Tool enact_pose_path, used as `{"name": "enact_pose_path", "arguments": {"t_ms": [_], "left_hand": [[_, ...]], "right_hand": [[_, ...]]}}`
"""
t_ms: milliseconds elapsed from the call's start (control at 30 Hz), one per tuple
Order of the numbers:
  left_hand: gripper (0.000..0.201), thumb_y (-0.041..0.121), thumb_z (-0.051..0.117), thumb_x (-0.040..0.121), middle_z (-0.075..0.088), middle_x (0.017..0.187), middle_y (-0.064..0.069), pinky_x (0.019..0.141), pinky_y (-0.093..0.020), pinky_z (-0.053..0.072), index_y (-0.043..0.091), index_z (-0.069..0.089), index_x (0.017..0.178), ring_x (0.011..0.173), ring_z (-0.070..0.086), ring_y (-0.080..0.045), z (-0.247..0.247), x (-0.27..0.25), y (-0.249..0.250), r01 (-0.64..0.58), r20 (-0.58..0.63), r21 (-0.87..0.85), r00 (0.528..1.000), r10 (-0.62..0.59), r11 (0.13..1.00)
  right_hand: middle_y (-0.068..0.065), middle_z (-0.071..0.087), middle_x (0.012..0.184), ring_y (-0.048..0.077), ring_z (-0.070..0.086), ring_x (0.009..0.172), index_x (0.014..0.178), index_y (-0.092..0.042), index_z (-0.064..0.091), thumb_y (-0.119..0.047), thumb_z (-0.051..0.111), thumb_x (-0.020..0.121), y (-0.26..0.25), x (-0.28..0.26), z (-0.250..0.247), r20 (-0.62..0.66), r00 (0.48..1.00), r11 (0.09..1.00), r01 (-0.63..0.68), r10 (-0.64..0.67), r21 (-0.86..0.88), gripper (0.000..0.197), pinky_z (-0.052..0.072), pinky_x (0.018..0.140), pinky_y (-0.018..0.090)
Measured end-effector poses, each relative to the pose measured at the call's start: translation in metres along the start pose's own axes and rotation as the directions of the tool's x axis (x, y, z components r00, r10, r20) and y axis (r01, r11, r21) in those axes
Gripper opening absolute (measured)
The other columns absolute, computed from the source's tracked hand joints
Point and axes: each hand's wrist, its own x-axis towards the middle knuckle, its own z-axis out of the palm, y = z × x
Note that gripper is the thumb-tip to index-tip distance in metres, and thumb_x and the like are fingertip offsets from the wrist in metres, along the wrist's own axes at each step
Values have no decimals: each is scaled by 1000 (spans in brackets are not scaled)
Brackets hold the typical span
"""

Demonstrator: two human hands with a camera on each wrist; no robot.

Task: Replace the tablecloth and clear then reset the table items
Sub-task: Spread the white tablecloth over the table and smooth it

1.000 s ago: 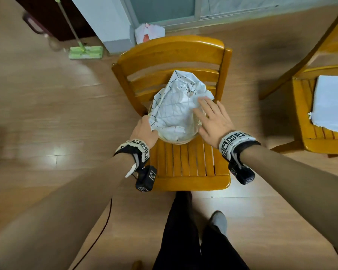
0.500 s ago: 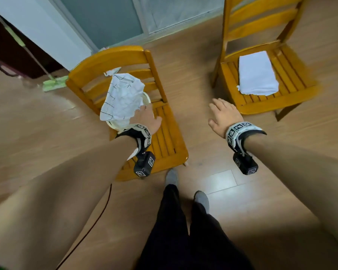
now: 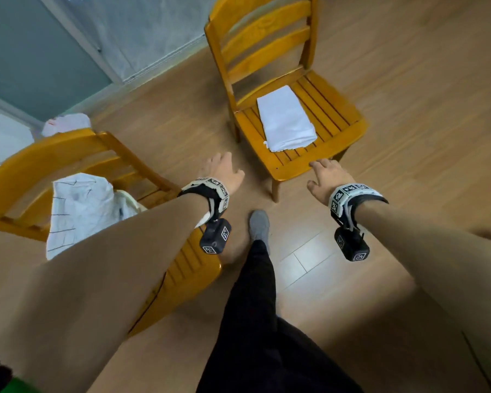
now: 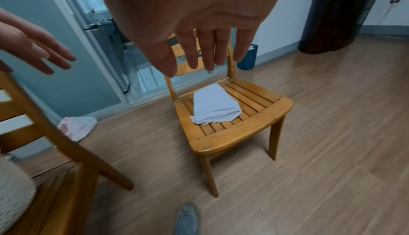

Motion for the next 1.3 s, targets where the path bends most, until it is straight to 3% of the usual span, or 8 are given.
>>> {"name": "enact_pose_path", "arguments": {"t_ms": [367,600,767,933,1067,1133,1200,1300], "left_hand": [[52,44,44,95,45,139,-8,93,-42,41,17,39,139,125,45,-29,0,216,49,-109,102,79,990,100,991],[57,43,41,96,39,147,-6,97,-42,40,19,31,147,131,40,-26,16,304,63,-143,176,120,977,120,983],[51,44,42,95,42,144,-5,97,-44,40,20,37,141,129,42,-27,48,368,78,-114,209,131,974,85,985],[44,41,44,93,45,139,-4,95,-44,40,21,43,133,125,43,-27,97,419,86,-82,228,117,972,53,990],[43,38,43,93,46,136,-7,92,-44,43,18,42,132,122,44,-28,122,436,89,-102,262,161,963,57,982],[45,36,43,94,46,136,-7,90,-43,44,17,40,135,121,45,-27,125,439,92,-96,274,163,960,49,982],[50,36,43,95,44,140,-8,93,-43,44,17,36,141,124,44,-27,120,437,100,-77,303,149,952,28,986],[53,36,44,96,41,144,-7,95,-44,43,17,32,144,127,42,-26,99,428,115,-71,310,142,951,24,987]], "right_hand": [[9,29,156,28,24,142,149,-14,32,-31,47,97,49,192,-19,154,962,946,-254,226,203,57,30,112,44],[7,31,155,28,27,141,149,-17,31,-31,45,97,71,275,-6,242,929,910,-336,279,241,55,35,109,45],[6,33,153,29,37,136,149,-19,29,-34,48,93,93,343,20,284,902,875,-401,325,273,61,40,103,46],[9,37,146,34,43,129,145,-15,25,-42,58,89,105,404,62,317,877,840,-453,361,299,71,42,99,47],[10,30,148,33,38,133,147,-12,21,-35,70,83,108,423,93,274,896,823,-433,349,369,84,40,106,47],[10,43,137,31,47,124,138,-10,38,-34,73,82,115,428,98,297,888,808,-448,351,384,70,45,100,42],[8,58,117,28,57,105,117,-12,55,-33,73,81,120,428,94,331,884,822,-441,330,361,46,50,85,36],[2,57,92,25,53,84,96,-15,54,-23,68,80,125,418,75,264,915,803,-396,304,445,23,41,69,30]]}}
